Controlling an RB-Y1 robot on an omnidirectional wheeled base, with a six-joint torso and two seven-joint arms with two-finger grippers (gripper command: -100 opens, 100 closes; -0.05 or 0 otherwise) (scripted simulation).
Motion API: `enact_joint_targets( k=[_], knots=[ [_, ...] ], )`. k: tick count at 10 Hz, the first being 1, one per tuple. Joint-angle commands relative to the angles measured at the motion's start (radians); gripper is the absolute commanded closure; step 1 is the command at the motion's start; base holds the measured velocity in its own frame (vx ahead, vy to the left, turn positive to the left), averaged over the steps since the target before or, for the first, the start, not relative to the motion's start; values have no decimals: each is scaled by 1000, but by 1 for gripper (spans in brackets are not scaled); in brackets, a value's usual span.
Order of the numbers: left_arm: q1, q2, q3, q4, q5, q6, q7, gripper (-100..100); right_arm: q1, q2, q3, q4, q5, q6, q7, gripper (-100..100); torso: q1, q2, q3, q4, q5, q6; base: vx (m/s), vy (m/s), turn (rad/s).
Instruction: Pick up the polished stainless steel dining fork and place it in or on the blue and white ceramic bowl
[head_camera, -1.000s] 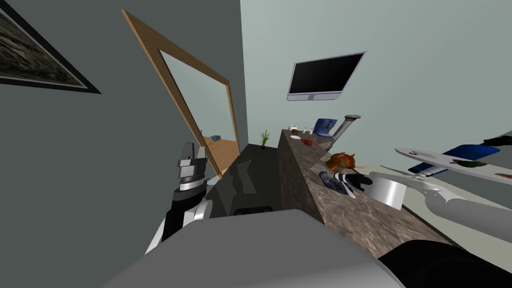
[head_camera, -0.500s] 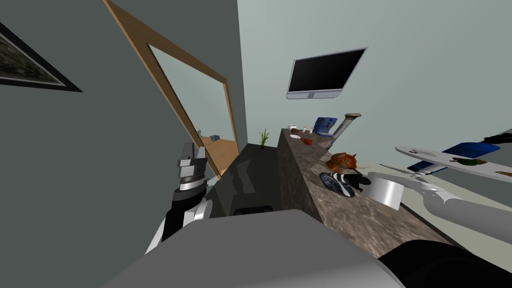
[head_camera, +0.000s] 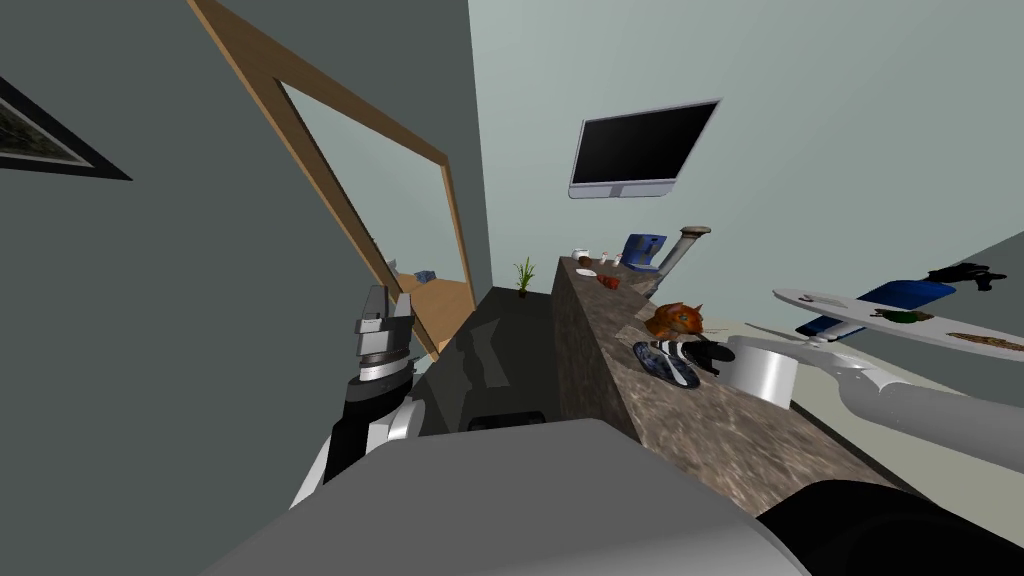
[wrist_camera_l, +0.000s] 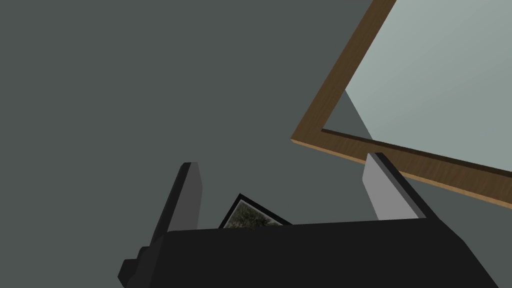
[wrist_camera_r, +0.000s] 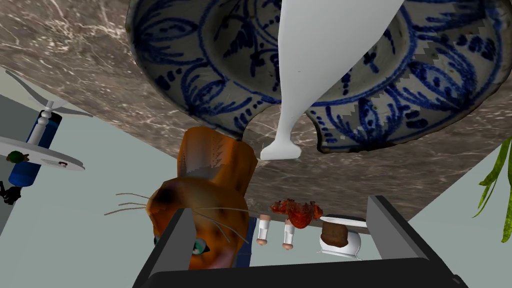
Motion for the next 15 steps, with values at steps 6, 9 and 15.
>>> enact_joint_targets(
  k=[6, 9, 15],
  knots=[
    [0, 0, 0, 0, 0, 0, 0, 0, 0, -111, -32, -55, -79, 36, -14, -100, 1, 0, 0, 0, 0, 0, -6, -21, -60],
    [0, 0, 0, 0, 0, 0, 0, 0, 9, -180, -61, -98, -125, 63, -26, -100, 1, 0, 0, 0, 0, 0, -6, -22, -71],
    [0, 0, 0, 0, 0, 0, 0, 0, 17, -176, -70, -99, -124, 65, -23, 0, 2, 0, 0, 0, 0, 0, -1, -4, -4]
  ],
)
